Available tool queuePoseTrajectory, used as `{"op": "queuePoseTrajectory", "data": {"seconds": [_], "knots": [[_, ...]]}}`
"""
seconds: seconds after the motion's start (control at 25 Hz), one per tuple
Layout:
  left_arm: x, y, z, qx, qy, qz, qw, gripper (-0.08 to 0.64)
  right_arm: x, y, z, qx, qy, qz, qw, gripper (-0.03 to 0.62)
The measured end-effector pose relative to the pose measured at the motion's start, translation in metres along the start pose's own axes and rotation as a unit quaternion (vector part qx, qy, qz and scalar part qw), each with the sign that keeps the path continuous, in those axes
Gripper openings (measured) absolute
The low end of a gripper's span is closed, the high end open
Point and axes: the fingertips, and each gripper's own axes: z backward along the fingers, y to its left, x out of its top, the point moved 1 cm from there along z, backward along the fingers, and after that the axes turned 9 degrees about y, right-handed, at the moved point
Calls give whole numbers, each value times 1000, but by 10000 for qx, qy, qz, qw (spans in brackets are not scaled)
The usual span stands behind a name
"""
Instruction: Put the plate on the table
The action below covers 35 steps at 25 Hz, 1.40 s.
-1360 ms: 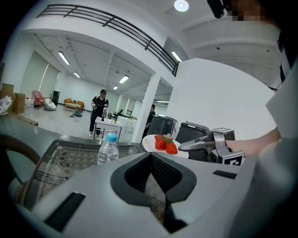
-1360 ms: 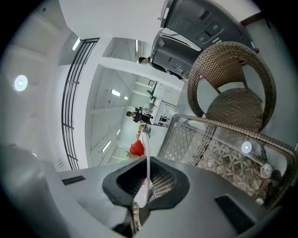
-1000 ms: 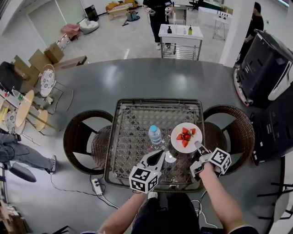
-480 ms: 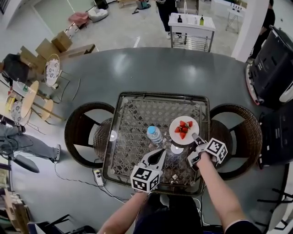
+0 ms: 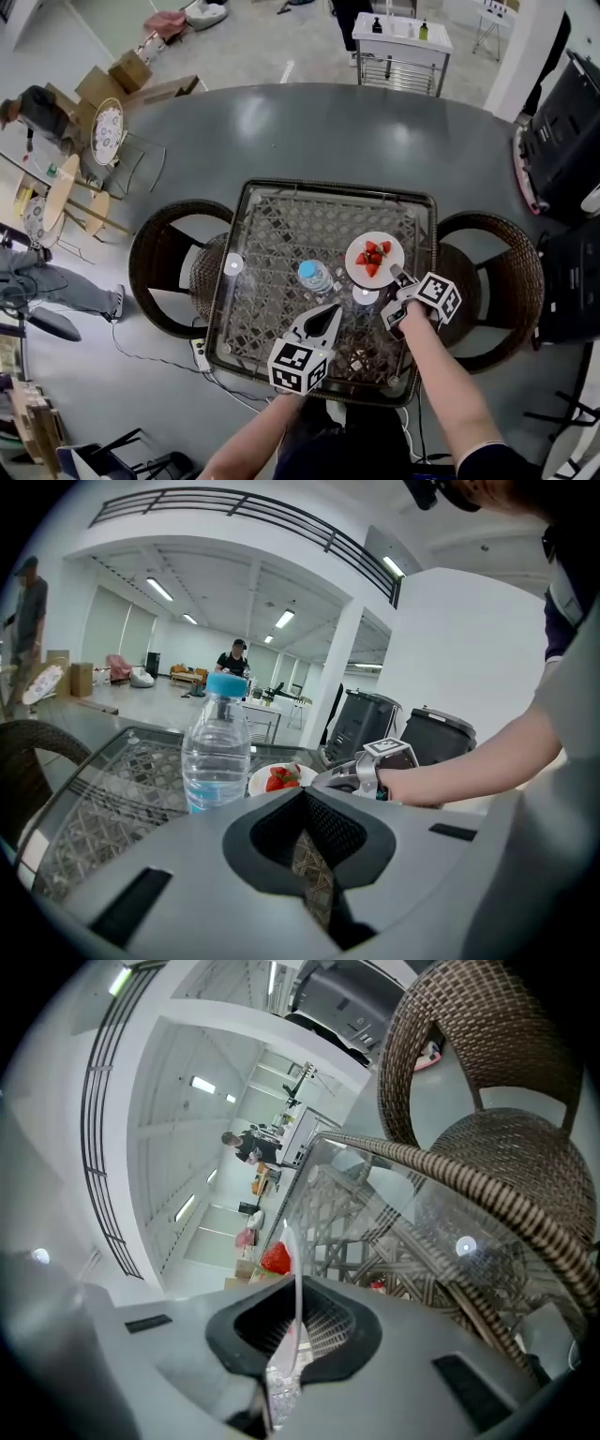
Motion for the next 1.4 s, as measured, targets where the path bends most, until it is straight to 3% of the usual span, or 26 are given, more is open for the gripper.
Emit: {"op": "queuePoseTrajectory", "data": {"seconds": [0.72, 1.4], "knots": [[-9, 3, -15, -66, 269, 43, 9996, 8, 6, -4, -30, -182, 150, 156, 9996, 15], [-19, 3, -13, -173, 423, 74, 9989, 8, 12, -10, -36, -954, 175, 829, 9918, 28]]}}
